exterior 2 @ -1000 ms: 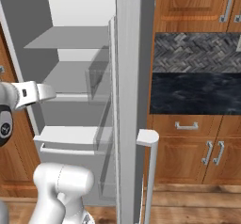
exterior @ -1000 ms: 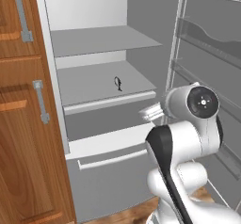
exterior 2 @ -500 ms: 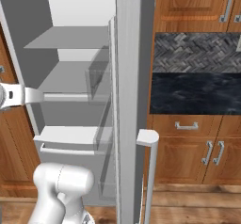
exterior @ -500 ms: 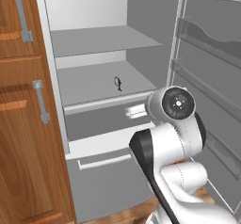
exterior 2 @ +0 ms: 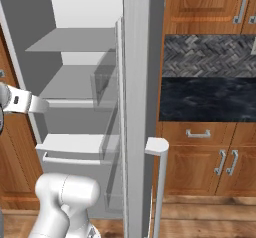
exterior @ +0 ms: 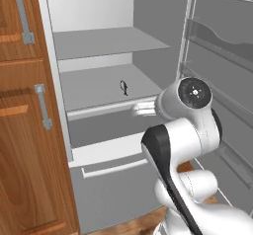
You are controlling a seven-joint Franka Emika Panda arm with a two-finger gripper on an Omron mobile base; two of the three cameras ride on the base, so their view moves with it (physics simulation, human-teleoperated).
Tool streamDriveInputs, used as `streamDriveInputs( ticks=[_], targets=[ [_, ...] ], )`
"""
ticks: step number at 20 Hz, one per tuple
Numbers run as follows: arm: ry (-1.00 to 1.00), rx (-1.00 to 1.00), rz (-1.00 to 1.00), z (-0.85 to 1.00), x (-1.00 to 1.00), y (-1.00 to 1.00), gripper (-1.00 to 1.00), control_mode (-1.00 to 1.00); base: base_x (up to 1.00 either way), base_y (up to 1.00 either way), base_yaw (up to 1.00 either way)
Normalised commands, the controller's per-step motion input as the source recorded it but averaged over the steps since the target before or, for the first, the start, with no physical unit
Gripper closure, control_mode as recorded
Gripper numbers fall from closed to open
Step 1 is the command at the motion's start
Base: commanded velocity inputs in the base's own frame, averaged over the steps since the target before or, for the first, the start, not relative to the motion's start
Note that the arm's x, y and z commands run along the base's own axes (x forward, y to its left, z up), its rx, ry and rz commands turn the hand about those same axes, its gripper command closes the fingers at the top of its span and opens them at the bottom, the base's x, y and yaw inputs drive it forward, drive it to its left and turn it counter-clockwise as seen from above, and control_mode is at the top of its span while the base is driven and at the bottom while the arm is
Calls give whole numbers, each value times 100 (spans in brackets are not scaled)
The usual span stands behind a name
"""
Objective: Take the cheese, fish, and sweet potato from the fridge and place them on the plate on the dining counter to create an appetizer plate.
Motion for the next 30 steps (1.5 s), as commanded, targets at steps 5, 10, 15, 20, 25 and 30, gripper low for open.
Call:
streamDriveInputs(
  ticks=[5, 10, 15, 20, 25, 30],
  targets=[
    [1, 2, 0, 0, 4, 0, -100, -100, 0, 0, 0],
    [0, 0, 0, 0, 14, 0, -100, -100, 0, 0, 0],
    [0, 0, 0, 0, 24, -8, -100, -100, 0, 0, 0],
    [0, 0, 0, -5, 33, -12, -100, -100, 0, 0, 0],
    [0, 0, 0, -8, 35, -7, -100, -100, 0, 0, 0],
    [0, 0, 1, -16, 39, 0, -100, -100, 0, 0, 0]
  ],
)
